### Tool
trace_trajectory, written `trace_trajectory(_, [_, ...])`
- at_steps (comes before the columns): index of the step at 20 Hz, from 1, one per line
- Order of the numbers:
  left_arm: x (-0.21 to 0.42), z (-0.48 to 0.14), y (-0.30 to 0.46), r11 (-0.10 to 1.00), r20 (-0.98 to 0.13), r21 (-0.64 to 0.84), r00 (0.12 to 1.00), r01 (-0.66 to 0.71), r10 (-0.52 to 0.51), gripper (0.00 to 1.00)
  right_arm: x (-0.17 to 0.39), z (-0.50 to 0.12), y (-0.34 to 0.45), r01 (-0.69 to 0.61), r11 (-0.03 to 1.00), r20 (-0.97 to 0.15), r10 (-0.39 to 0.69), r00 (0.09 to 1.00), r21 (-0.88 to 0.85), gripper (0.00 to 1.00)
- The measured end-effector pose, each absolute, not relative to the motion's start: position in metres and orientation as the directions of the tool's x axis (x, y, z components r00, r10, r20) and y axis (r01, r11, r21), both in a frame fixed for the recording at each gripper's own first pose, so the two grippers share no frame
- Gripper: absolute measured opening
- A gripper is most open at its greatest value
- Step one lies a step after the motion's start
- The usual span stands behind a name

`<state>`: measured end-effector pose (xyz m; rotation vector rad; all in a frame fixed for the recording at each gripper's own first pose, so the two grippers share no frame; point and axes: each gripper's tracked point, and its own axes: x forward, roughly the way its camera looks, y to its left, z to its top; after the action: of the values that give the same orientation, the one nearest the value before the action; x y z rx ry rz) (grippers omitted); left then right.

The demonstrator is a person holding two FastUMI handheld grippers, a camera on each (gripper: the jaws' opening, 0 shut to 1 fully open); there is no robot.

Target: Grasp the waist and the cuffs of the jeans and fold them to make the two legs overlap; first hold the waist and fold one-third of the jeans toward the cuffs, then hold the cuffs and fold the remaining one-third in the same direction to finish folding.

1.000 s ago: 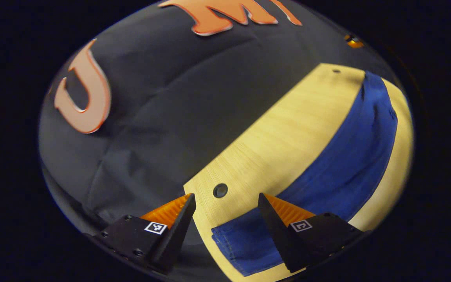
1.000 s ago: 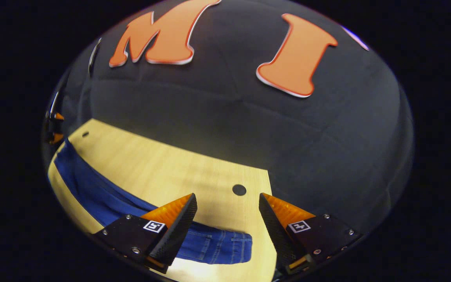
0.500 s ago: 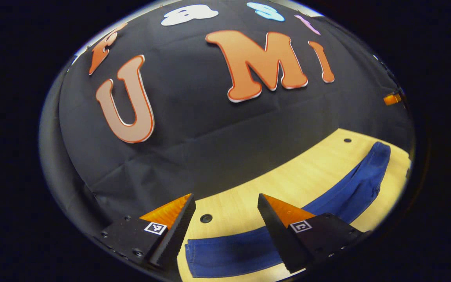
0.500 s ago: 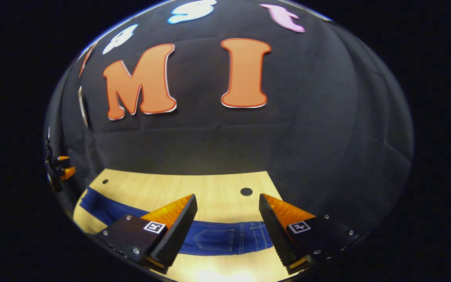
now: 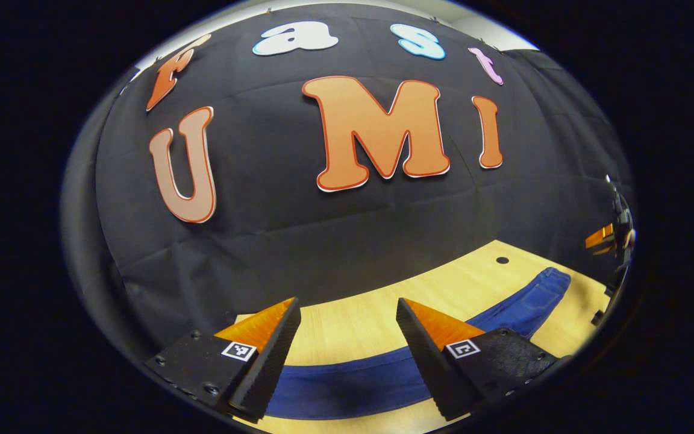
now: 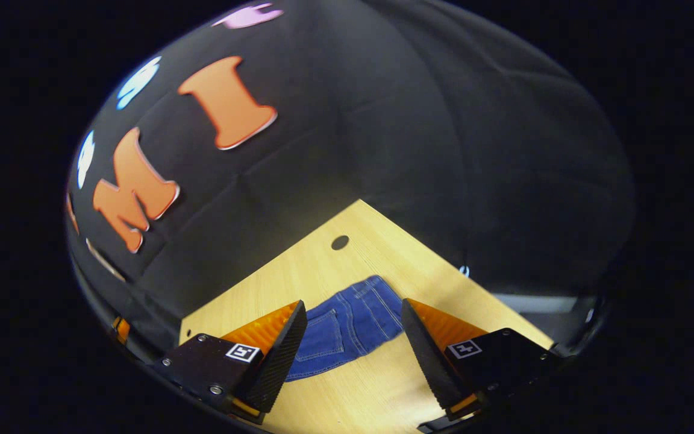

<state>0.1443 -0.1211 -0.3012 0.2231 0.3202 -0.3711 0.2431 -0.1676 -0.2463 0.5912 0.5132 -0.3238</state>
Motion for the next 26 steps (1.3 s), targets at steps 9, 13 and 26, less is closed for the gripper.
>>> trace_trajectory(9, [0.098, -0.314, -0.115, 0.945, -0.387, 0.135, 0.894, 0.298, -0.227, 0.98, 0.259, -0.328, -0.165, 0.583, 0.579, -0.682, -0.062, 0.729, 0.570, 0.97])
trace_trajectory(13, [0.085, -0.315, -0.105, 0.958, -0.395, 0.133, 0.900, 0.255, -0.185, 0.98, 0.279, -0.358, -0.165, 0.617, 0.532, -0.705, -0.051, 0.707, 0.580, 0.98])
trace_trajectory(26, [0.052, -0.319, -0.063, 0.984, -0.405, 0.125, 0.912, 0.127, -0.066, 0.98, 0.321, -0.370, -0.163, 0.640, 0.541, -0.688, -0.147, 0.710, 0.545, 0.14])
